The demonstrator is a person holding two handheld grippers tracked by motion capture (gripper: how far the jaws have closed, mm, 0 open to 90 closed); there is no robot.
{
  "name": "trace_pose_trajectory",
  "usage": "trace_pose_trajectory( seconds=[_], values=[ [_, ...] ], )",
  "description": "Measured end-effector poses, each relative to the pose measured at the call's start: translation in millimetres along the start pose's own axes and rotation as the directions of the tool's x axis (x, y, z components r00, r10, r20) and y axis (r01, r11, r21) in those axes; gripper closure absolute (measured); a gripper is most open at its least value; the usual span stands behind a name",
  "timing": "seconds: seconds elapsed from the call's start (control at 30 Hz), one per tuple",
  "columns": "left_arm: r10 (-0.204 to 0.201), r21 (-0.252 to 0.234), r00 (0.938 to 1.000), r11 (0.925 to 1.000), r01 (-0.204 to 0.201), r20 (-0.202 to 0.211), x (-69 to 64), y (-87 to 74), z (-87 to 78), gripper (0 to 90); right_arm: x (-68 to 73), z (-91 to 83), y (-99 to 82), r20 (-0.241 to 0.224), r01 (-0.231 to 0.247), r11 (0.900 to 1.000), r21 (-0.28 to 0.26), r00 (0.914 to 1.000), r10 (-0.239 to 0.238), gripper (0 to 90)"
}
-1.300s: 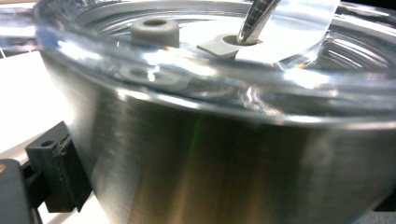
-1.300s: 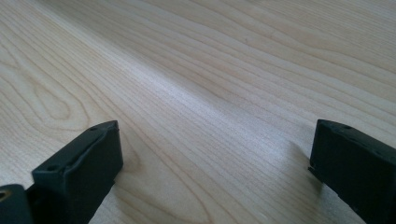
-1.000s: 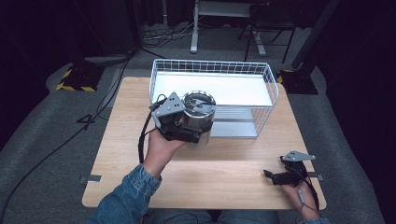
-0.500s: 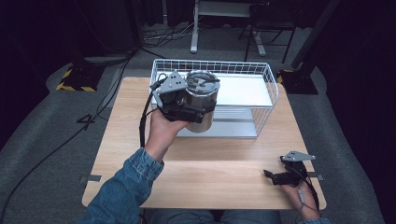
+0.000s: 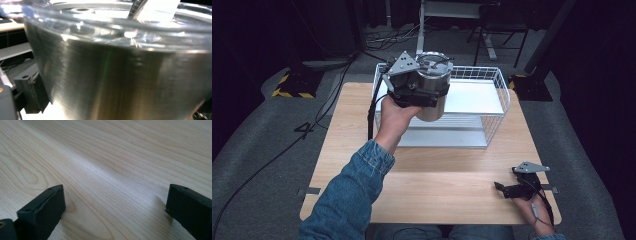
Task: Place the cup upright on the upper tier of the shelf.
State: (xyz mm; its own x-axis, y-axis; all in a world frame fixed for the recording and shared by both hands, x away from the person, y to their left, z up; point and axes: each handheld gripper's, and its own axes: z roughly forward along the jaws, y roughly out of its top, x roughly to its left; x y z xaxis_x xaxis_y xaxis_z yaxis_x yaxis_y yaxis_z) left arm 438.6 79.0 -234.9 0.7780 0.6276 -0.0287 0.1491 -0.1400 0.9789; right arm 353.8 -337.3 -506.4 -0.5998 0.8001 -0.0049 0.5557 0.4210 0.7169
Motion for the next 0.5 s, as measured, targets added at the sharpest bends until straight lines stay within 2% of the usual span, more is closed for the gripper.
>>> trace_pose_trajectory(
  seconds=[0.1,0.3,0.5],
  values=[
    [-0.016,-0.013,0.9998,0.9998,0.016,-0.009,4.8,4.5,6.7,3.2,0.2,0.0,0.0,-0.003,0.002,1.0,0.0,1.0,-0.002,2.6],
    [-0.011,-0.019,0.9991,0.9998,0.01,-0.042,14.5,11.6,19.6,3.2,0.3,0.1,0.0,-0.008,0.007,1.0,-0.002,0.9999,-0.007,2.6],
    [-0.032,-0.021,0.9969,0.9993,0.031,-0.072,27.3,12.3,32.8,3.3,0.7,0.2,0.0,-0.014,0.013,0.9999,-0.002,0.9998,-0.013,2.6]
  ],
)
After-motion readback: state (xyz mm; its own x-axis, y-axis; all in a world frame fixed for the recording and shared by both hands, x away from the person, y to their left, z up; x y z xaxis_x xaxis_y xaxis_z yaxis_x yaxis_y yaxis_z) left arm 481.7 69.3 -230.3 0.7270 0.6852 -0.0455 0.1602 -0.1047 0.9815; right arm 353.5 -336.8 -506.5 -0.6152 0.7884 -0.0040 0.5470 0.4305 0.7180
